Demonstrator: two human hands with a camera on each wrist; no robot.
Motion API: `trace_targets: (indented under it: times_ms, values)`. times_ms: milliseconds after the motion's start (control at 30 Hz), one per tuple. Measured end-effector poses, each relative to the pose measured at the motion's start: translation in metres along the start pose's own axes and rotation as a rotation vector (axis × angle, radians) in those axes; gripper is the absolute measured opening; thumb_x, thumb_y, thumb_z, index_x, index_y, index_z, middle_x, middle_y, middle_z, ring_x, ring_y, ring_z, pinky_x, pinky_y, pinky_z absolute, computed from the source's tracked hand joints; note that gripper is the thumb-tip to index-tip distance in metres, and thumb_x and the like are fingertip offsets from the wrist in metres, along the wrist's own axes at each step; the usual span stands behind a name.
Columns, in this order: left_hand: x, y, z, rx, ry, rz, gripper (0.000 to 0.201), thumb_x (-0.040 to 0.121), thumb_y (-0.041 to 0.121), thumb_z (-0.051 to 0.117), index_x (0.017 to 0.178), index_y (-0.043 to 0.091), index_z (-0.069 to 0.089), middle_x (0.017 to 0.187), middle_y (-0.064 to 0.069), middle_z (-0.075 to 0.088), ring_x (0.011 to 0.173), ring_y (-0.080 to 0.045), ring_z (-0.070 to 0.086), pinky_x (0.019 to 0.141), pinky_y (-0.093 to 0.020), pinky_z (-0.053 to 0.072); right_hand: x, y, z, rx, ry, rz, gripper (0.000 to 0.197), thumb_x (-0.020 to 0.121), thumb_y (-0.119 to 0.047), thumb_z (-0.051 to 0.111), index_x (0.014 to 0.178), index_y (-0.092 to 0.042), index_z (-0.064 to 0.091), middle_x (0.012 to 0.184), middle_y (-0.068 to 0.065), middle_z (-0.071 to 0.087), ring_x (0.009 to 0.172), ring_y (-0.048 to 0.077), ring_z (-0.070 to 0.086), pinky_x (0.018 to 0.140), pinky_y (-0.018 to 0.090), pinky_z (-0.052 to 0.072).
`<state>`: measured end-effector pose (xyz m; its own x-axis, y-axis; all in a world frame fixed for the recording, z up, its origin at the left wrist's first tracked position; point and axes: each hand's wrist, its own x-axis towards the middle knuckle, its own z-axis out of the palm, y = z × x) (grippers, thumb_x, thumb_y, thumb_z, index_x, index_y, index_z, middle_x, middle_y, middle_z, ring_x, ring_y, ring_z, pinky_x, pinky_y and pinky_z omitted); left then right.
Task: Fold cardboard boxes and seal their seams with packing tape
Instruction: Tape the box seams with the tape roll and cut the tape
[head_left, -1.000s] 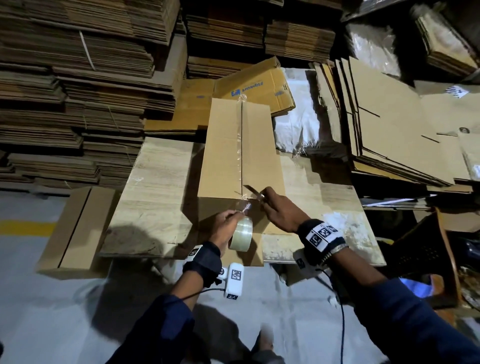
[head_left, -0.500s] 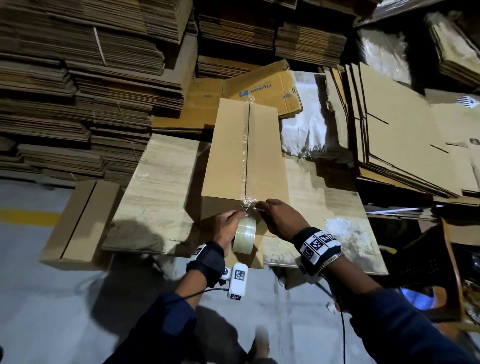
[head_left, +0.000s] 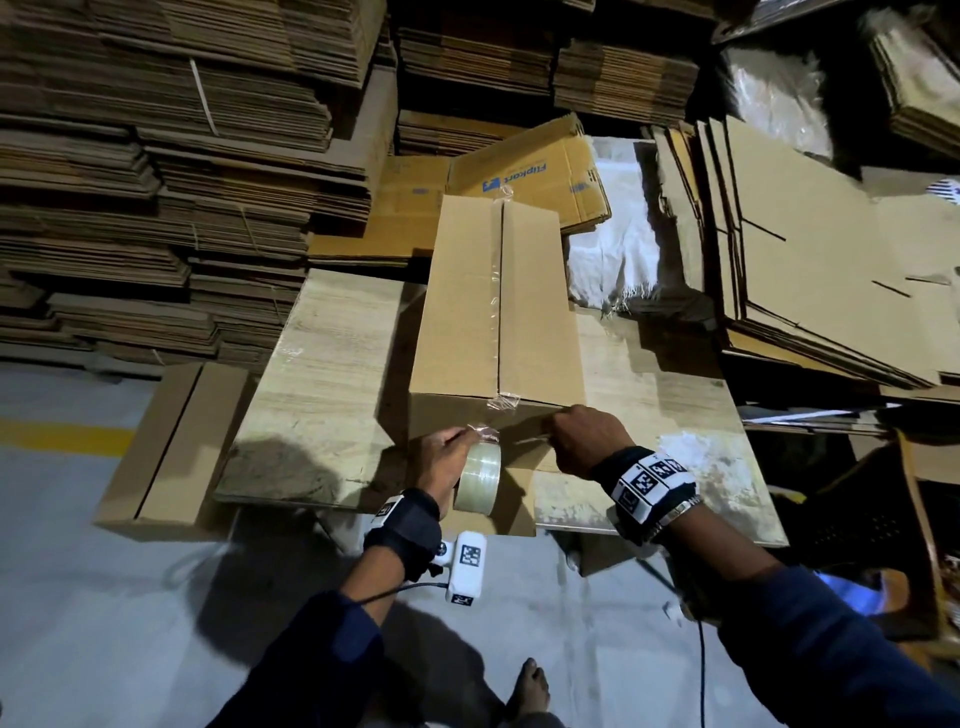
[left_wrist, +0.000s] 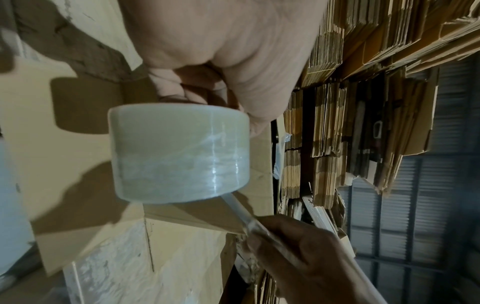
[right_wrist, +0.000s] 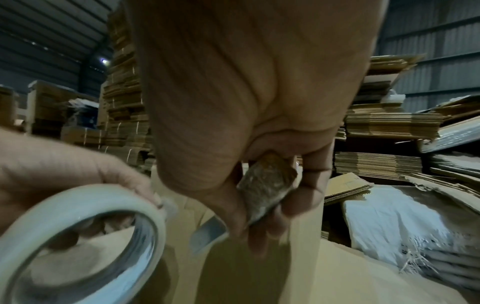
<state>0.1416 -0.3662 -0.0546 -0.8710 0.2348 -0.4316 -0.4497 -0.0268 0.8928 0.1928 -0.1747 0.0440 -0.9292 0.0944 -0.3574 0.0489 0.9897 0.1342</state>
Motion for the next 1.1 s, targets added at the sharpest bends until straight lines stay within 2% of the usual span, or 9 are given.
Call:
trace_targets:
  times_ms: [167, 300, 400, 500, 600, 700, 867, 1000, 1100]
  values:
    - [-0.002, -0.006, -0.017, -0.014, 0.027, -0.064, 0.016, 0.092, 0.017, 0.075, 0.1, 0.005, 0.081, 0.09, -0.012, 0.078, 0.077, -0.017, 0.063, 0.062, -0.024, 0.047, -0.009, 0.012, -0.026, 0.139, -0.029, 0.02, 0.03, 0.087, -0.022, 0.057, 0.116, -0.022, 0.065, 0.101, 0.013, 0.07, 0.089, 0.036, 0.068, 0.065, 0.032, 0.046]
    - [-0.002, 0.001, -0.025, -0.013, 0.032, -0.078, 0.01, 0.091, 0.018, 0.075, 0.093, 0.01, 0.082, 0.086, -0.004, 0.078, 0.082, -0.02, 0.065, 0.072, -0.03, 0.047, 0.014, 0.019, -0.046, 0.488, 0.147, 0.096, 0.023, 0.092, -0.039, 0.053, 0.109, -0.025, 0.061, 0.1, 0.01, 0.07, 0.086, 0.029, 0.063, 0.071, 0.036, 0.049]
    - [-0.006, 0.012, -0.026, 0.038, 0.051, -0.075, 0.009, 0.093, 0.021, 0.074, 0.088, 0.014, 0.08, 0.087, -0.002, 0.076, 0.086, -0.019, 0.064, 0.065, -0.022, 0.049, 0.044, 0.018, -0.04, 0.759, 0.285, 0.115, 0.025, 0.093, -0.056, 0.06, 0.102, -0.033, 0.062, 0.099, 0.005, 0.072, 0.087, 0.025, 0.065, 0.075, 0.035, 0.052]
    - [-0.005, 0.021, -0.025, 0.042, 0.111, -0.153, 0.045, 0.084, 0.057, 0.08, 0.094, 0.014, 0.075, 0.088, -0.004, 0.071, 0.089, -0.022, 0.062, 0.073, -0.027, 0.049, 0.072, 0.015, -0.019, 0.857, 0.268, 0.105, 0.029, 0.094, -0.059, 0.063, 0.111, -0.036, 0.065, 0.111, 0.004, 0.075, 0.099, 0.026, 0.069, 0.085, 0.036, 0.054]
    - [-0.009, 0.045, -0.017, 0.047, 0.055, -0.258, 0.094, 0.069, 0.093, 0.066, 0.136, 0.027, 0.065, 0.141, -0.011, 0.063, 0.131, -0.035, 0.057, 0.114, -0.055, 0.042, 0.083, 0.016, -0.005, 0.853, 0.251, 0.124, 0.035, 0.095, -0.055, 0.063, 0.124, -0.036, 0.062, 0.118, 0.008, 0.074, 0.102, 0.029, 0.068, 0.089, 0.038, 0.056]
    - [-0.01, 0.065, -0.003, 0.059, -0.093, -0.206, 0.079, 0.095, 0.078, 0.045, 0.161, 0.034, 0.034, 0.169, -0.008, 0.029, 0.155, -0.032, 0.028, 0.127, -0.056, 0.016, 0.086, 0.018, 0.003, 0.836, 0.238, 0.123, 0.039, 0.095, -0.053, 0.064, 0.129, -0.035, 0.058, 0.118, 0.01, 0.073, 0.104, 0.031, 0.068, 0.089, 0.04, 0.056]
    - [0.016, 0.035, -0.004, 0.172, -0.002, -0.259, 0.099, 0.043, 0.105, 0.064, 0.116, 0.039, 0.077, 0.112, -0.002, 0.077, 0.117, -0.028, 0.065, 0.105, -0.046, 0.044, 0.083, 0.019, 0.009, 0.824, 0.233, 0.129, 0.062, 0.085, -0.068, 0.07, 0.135, -0.037, 0.051, 0.126, 0.011, 0.071, 0.111, 0.033, 0.066, 0.091, 0.039, 0.054]
    - [-0.011, 0.062, -0.006, 0.173, -0.01, -0.281, 0.066, 0.071, 0.086, 0.07, 0.109, 0.032, 0.077, 0.111, -0.003, 0.076, 0.113, -0.026, 0.063, 0.112, -0.046, 0.042, 0.081, 0.013, 0.008, 0.725, 0.237, 0.143, 0.094, 0.067, -0.086, 0.072, 0.142, -0.038, 0.041, 0.121, 0.014, 0.072, 0.105, 0.035, 0.068, 0.089, 0.041, 0.056]
    - [-0.011, 0.064, -0.01, 0.201, 0.028, -0.275, 0.071, 0.073, 0.083, 0.07, 0.108, 0.022, 0.077, 0.109, -0.004, 0.075, 0.102, -0.023, 0.063, 0.098, -0.038, 0.041, 0.083, 0.007, 0.007, 0.581, 0.25, 0.122, 0.115, 0.058, -0.091, 0.072, 0.149, -0.033, 0.033, 0.115, 0.018, 0.073, 0.101, 0.039, 0.07, 0.083, 0.042, 0.056]
